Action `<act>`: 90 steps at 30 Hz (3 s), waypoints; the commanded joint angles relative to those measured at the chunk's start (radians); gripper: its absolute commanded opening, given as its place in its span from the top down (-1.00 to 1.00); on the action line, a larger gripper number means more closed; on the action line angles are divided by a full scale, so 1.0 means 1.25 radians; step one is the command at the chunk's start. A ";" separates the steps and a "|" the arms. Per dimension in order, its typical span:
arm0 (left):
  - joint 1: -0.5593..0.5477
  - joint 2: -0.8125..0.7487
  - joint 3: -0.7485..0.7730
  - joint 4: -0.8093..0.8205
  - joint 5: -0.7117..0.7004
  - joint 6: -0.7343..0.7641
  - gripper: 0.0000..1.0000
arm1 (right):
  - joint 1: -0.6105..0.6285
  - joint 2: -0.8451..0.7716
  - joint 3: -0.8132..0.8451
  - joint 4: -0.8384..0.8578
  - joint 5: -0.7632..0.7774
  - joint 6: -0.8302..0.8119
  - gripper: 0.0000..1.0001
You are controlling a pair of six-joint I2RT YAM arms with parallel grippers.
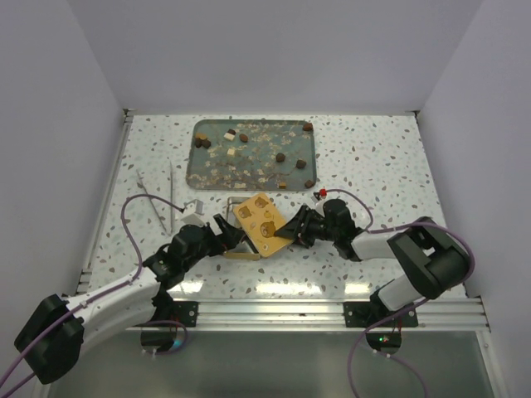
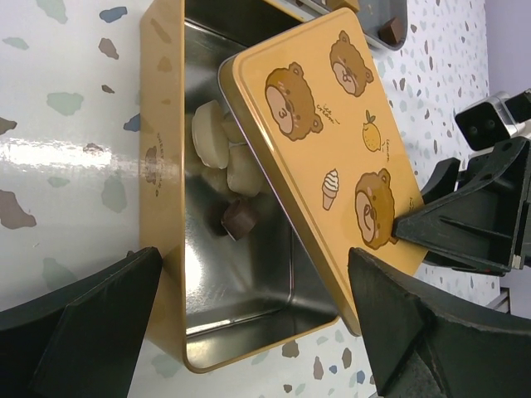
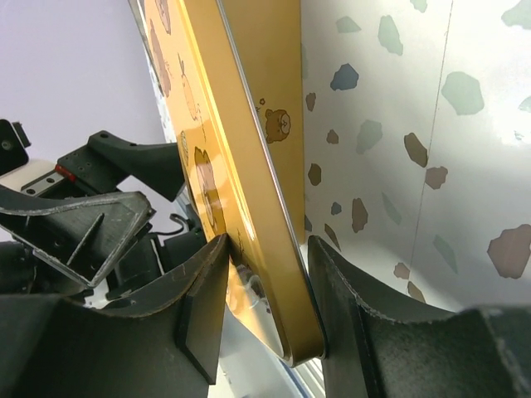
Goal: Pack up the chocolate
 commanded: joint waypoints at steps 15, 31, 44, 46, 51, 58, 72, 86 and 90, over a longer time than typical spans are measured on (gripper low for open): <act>-0.002 0.022 0.001 0.121 0.078 -0.022 -1.00 | 0.019 -0.080 0.046 -0.220 0.115 -0.008 0.11; -0.038 0.112 0.022 0.204 0.100 -0.031 -1.00 | 0.060 -0.007 0.062 -0.255 0.118 0.013 0.05; -0.057 0.158 0.056 0.211 0.101 -0.021 -1.00 | 0.083 0.017 0.094 -0.264 0.148 0.039 0.02; -0.057 0.161 0.062 0.202 0.096 -0.017 -1.00 | 0.087 0.020 0.101 -0.273 0.150 0.033 -0.04; -0.055 0.164 0.064 0.200 0.097 -0.016 -1.00 | 0.104 0.036 0.130 -0.290 0.155 0.019 -0.08; -0.057 0.161 0.064 0.199 0.097 -0.012 -1.00 | 0.121 0.032 0.158 -0.305 0.164 0.001 -0.08; -0.057 0.175 0.088 0.185 0.095 0.005 -1.00 | 0.137 -0.015 0.209 -0.411 0.190 -0.067 -0.13; -0.057 0.145 0.093 0.104 0.047 -0.009 -1.00 | 0.151 -0.019 0.243 -0.446 0.205 -0.107 -0.17; -0.057 0.126 0.103 0.066 0.009 -0.007 -1.00 | 0.157 -0.008 0.252 -0.446 0.205 -0.107 -0.20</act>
